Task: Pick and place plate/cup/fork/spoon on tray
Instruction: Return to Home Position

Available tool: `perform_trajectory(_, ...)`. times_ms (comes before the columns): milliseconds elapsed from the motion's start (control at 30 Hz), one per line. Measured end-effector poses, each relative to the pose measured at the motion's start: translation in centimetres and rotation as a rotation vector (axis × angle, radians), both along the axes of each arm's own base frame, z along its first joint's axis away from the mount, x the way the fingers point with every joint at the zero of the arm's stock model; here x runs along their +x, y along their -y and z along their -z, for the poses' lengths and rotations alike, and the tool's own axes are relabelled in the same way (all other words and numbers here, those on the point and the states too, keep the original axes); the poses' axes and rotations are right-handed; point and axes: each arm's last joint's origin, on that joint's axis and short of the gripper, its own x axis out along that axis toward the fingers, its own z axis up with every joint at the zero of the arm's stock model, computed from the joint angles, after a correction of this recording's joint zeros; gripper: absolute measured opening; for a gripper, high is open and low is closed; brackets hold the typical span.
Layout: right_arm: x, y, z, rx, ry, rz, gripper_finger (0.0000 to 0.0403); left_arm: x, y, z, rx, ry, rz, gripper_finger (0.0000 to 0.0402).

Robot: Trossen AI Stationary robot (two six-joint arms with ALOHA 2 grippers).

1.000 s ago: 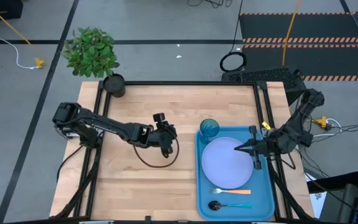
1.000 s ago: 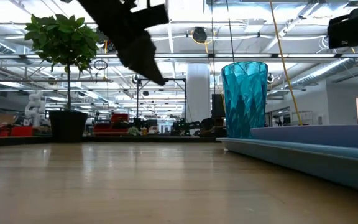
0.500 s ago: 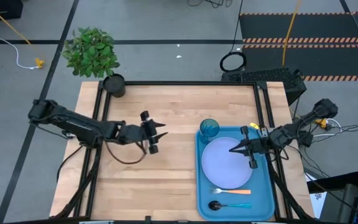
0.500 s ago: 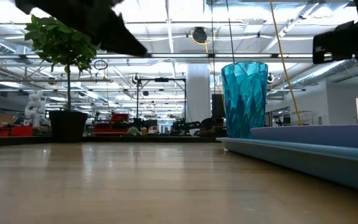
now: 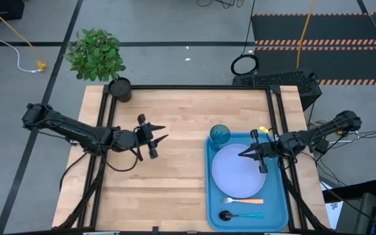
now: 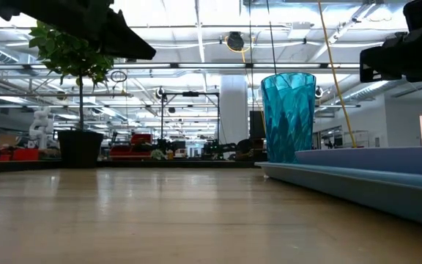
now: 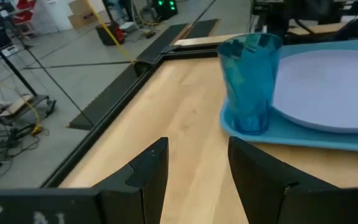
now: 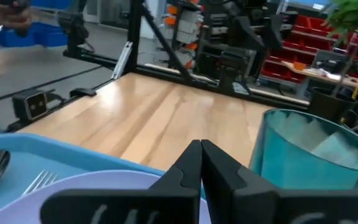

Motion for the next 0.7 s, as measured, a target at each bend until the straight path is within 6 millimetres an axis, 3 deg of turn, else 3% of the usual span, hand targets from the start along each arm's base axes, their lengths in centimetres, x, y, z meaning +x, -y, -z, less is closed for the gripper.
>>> perform_trajectory(467,0.5,1.8,-0.2,-0.057,0.027,0.013,0.0,0.0,0.0,-0.2,-0.114,0.065,-0.028,0.017)
perform_trajectory(700,0.4,2.6,-0.2,-0.017,0.022,0.012,0.0,-1.7,1.6,-2.2,-0.135,0.156,0.071,0.017)
